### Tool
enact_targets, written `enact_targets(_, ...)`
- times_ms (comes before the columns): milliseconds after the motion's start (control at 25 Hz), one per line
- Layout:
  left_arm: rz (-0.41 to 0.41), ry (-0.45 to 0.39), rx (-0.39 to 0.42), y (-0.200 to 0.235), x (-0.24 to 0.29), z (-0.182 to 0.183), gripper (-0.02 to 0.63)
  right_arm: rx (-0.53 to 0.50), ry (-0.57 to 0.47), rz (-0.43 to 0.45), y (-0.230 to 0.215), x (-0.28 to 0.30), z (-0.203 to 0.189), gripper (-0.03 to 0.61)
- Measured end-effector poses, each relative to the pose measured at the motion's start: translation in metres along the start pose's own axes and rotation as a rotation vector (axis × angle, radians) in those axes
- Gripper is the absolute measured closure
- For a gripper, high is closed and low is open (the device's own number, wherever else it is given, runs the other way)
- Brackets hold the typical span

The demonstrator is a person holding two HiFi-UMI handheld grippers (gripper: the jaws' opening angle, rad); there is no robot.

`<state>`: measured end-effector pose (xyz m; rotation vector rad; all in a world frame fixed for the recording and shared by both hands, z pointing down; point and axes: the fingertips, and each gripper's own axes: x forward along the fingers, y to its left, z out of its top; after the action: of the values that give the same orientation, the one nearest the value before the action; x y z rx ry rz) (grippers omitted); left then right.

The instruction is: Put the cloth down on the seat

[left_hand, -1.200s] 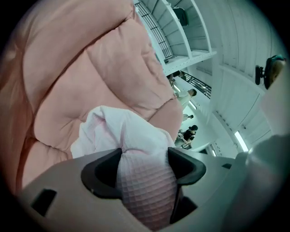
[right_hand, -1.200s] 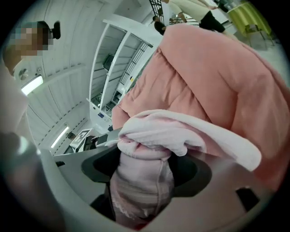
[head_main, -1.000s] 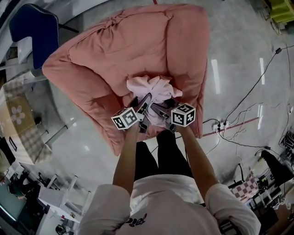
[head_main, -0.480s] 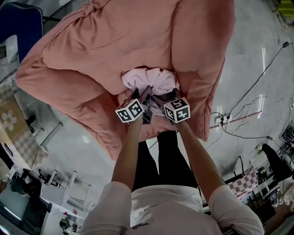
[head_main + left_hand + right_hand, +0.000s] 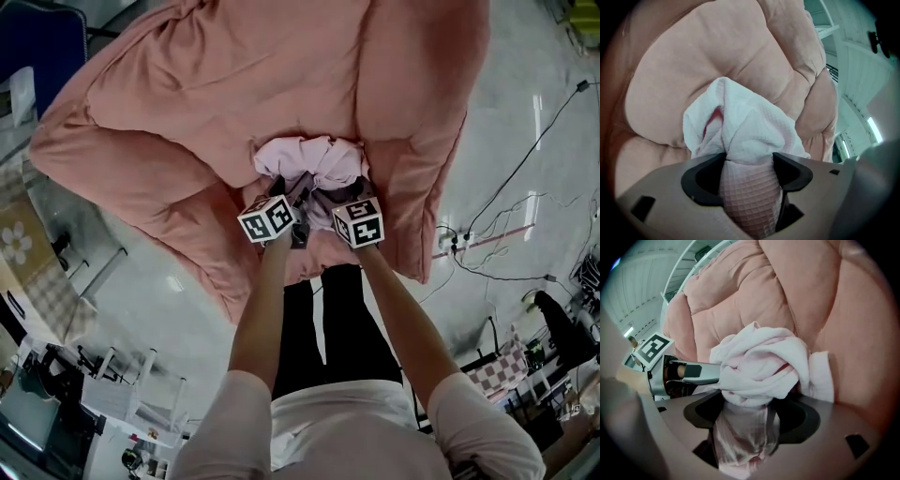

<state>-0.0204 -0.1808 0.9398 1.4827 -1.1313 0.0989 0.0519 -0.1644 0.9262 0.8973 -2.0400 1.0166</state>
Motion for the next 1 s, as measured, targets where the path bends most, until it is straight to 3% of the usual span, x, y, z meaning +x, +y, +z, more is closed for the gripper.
enact_targets(160, 0.008, 0.022, 0.015, -0.005, -0.035, 0.004, 0.267, 0.037, -0.025, -0.080, 0.003, -0.037, 0.004, 0.230)
enact_targets(400, -0.021, -0.058, 0.039, -0.032, -0.106, 0.024, 0.267, 0.086, -0.133, -0.148, 0.027, -0.100, 0.024, 0.230)
enact_targets(600, -0.036, -0.110, 0.207, -0.089, -0.174, 0.030, 0.267, 0.054, -0.258, -0.179, 0.070, -0.169, 0.049, 0.232)
enact_targets(760, -0.057, -0.223, 0.337, -0.139, -0.228, 0.064, 0.267, -0.008, -0.403, -0.187, 0.112, -0.218, 0.096, 0.233)
enact_targets(920, -0.063, -0.336, 0.429, -0.179, -0.294, 0.092, 0.271, -0.066, -0.528, -0.201, 0.157, -0.271, 0.133, 0.290)
enact_targets(1000, -0.048, -0.390, 0.476, -0.197, -0.328, 0.106, 0.303, -0.088, -0.594, -0.207, 0.178, -0.298, 0.152, 0.332)
